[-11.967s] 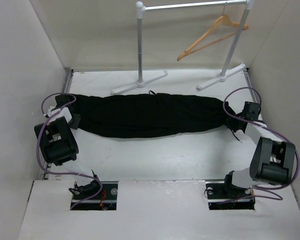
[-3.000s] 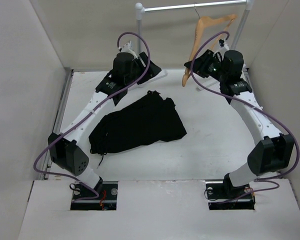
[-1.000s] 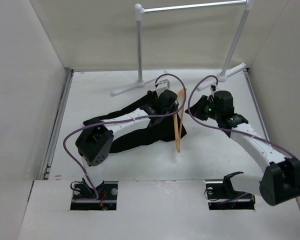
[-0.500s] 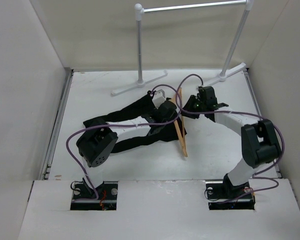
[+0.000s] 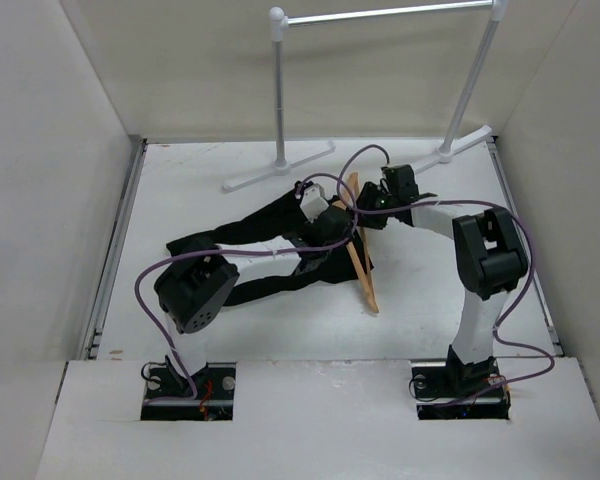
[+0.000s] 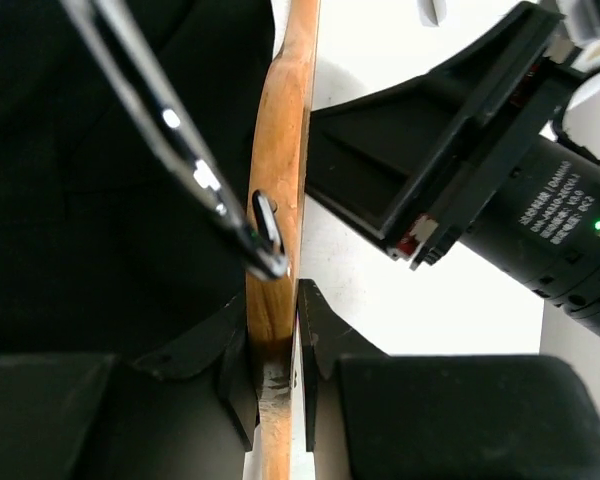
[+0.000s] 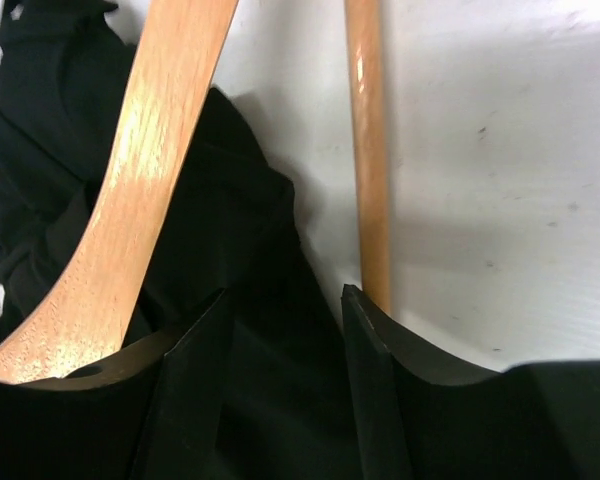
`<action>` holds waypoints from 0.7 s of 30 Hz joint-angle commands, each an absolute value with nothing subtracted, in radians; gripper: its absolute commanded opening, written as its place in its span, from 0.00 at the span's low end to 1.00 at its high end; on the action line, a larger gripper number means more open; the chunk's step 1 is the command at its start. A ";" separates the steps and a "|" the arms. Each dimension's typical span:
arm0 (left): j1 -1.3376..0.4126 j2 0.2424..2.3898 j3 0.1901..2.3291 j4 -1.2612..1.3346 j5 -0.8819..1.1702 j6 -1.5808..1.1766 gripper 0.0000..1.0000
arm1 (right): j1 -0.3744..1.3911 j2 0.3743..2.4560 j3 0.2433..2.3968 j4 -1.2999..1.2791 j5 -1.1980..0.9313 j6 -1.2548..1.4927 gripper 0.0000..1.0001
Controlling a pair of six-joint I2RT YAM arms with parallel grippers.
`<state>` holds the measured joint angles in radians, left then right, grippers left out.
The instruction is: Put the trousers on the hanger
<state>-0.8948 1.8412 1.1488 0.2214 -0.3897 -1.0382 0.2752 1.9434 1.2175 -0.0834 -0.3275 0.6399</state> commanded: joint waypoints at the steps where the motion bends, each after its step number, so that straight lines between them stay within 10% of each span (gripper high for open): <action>1: -0.887 1.848 1.129 0.204 -0.414 -1.052 0.07 | 0.271 1.957 1.226 -0.061 -0.351 0.627 0.54; 11: -0.872 1.839 1.097 0.212 -0.417 -1.062 0.07 | 0.288 1.983 1.168 -0.043 -0.409 0.678 0.55; 15: -0.861 1.809 1.057 0.212 -0.428 -1.062 0.07 | 0.292 1.953 1.111 -0.011 -0.446 0.709 0.21; 21: -0.843 1.732 0.976 0.206 -0.443 -1.051 0.07 | 0.292 1.827 0.988 0.198 -0.508 0.880 0.08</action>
